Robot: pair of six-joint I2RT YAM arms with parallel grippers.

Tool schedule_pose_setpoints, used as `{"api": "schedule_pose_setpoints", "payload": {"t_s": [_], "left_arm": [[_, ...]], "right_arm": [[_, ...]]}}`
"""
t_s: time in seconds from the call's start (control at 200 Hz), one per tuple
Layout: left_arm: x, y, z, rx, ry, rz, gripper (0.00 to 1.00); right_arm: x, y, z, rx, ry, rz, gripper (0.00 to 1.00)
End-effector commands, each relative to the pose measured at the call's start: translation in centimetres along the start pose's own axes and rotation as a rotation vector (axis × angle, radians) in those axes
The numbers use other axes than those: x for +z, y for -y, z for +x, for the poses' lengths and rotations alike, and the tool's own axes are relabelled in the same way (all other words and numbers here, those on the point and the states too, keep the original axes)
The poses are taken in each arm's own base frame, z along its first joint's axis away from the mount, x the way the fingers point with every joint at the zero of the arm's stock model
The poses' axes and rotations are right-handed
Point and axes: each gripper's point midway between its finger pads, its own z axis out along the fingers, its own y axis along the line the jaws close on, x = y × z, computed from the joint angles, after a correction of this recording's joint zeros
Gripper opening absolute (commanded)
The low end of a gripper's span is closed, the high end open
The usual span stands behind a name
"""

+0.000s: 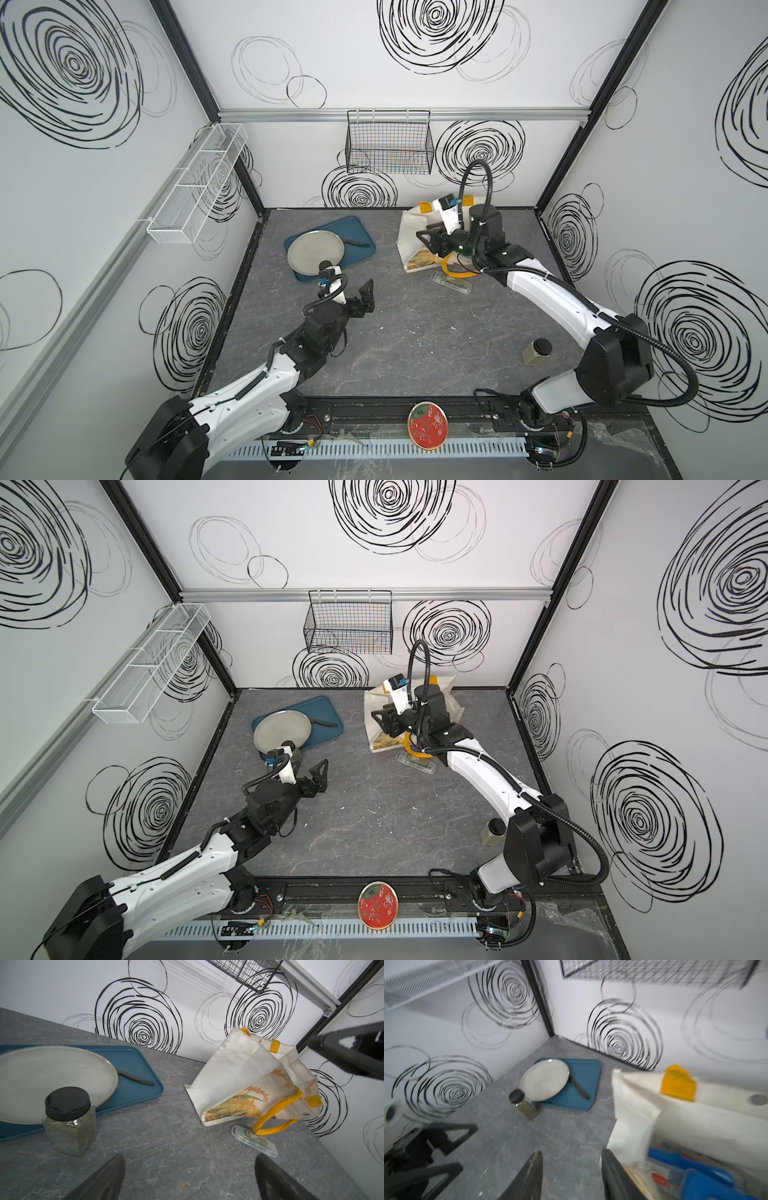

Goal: Put the compass set into the canvas bag
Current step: Place the compass set in the canvas bag, then pick up the compass set at the center of the board.

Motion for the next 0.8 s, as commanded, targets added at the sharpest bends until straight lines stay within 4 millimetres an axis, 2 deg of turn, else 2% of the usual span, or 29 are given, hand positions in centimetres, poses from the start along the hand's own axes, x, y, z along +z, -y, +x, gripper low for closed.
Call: {"api": "schedule_pose_setpoints", "payload": {"t_s": [0.0,0.135,0.41,0.555,0.796], "left_arm": [[-0.1,-0.4,-0.7,-0.019,0.032,-0.007,0.99],[0.2,-0.7,-0.6,-0.021,0.032,-0.011,0.99],[0.6,-0.5,-0.4,-0.031,0.029,0.010,1.00],[0.5,-0.7,-0.2,-0.032,0.020,0.007,0.99],[0.1,-1.2,-0.3,-0.047,0.036,-0.006,0.99]], "right_arm": [[0.7,-1.0,5.9,0.025,-0.164,-0.015,0.51],[1.9,-0.7,10.7,0.143,-0.280,0.004,0.52],[3.0,4.8,17.0,0.233,-0.518,0.239,0.56],[3.2,7.6,19.1,0.241,-0.577,0.341,0.55],[2.0,11.9,20.8,0.307,-0.572,0.437,0.56]]}}
